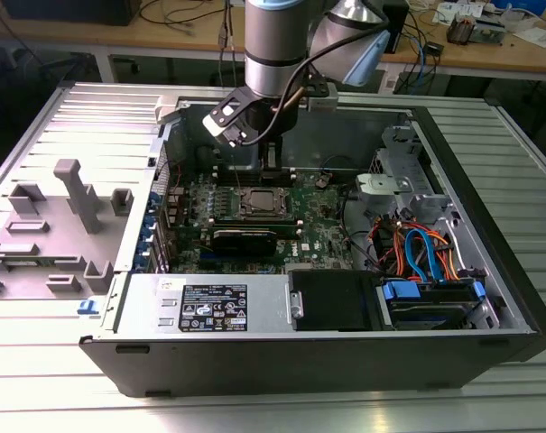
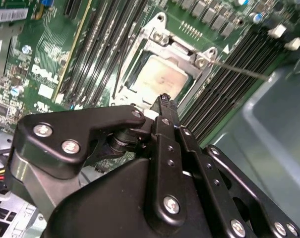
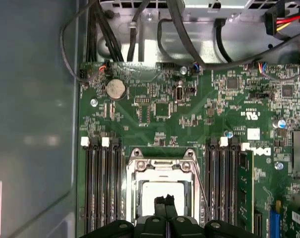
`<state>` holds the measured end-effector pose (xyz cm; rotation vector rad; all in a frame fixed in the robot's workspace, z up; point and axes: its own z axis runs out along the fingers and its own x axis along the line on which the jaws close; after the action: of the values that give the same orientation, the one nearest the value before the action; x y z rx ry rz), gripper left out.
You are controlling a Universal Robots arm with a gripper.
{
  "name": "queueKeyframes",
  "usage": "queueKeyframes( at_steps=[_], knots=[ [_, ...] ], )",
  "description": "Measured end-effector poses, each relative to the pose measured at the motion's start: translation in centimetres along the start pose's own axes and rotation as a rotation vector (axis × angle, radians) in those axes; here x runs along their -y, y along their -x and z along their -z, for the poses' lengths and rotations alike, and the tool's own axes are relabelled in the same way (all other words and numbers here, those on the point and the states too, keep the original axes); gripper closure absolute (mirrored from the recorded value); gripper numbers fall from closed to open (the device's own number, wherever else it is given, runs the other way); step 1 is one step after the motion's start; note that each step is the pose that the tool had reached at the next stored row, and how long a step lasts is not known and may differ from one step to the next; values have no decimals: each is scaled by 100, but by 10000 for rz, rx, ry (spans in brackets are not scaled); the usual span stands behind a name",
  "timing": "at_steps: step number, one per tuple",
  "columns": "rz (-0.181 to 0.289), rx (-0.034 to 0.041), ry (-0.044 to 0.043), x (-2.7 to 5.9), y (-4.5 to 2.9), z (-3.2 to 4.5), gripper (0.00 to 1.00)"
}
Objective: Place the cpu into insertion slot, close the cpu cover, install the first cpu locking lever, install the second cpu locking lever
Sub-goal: 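Close the cpu cover, then install the first cpu locking lever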
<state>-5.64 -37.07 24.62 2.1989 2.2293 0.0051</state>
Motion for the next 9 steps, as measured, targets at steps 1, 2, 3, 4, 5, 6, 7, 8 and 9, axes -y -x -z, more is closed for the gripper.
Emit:
queueKeyframes(
  at_steps=[1, 2, 3, 4, 5, 6, 7, 8, 9],
  knots=[
    [0, -10, 0, 28, -1, -3, 89],
    [0, -12, 0, 45, -1, -4, 89],
    [0, -15, 0, 54, -1, -5, 89],
    [0, -34, -1, 78, -10, -13, 89],
    [5, -37, 0, 77, -24, -17, 89],
    [9, -39, 1, 77, -28, -21, 89],
    [11, -38, 1, 77, -28, -21, 89],
    [9, -37, 0, 77, -29, -25, 89],
    [10, -37, 0, 77, -29, -28, 89]
  ],
)
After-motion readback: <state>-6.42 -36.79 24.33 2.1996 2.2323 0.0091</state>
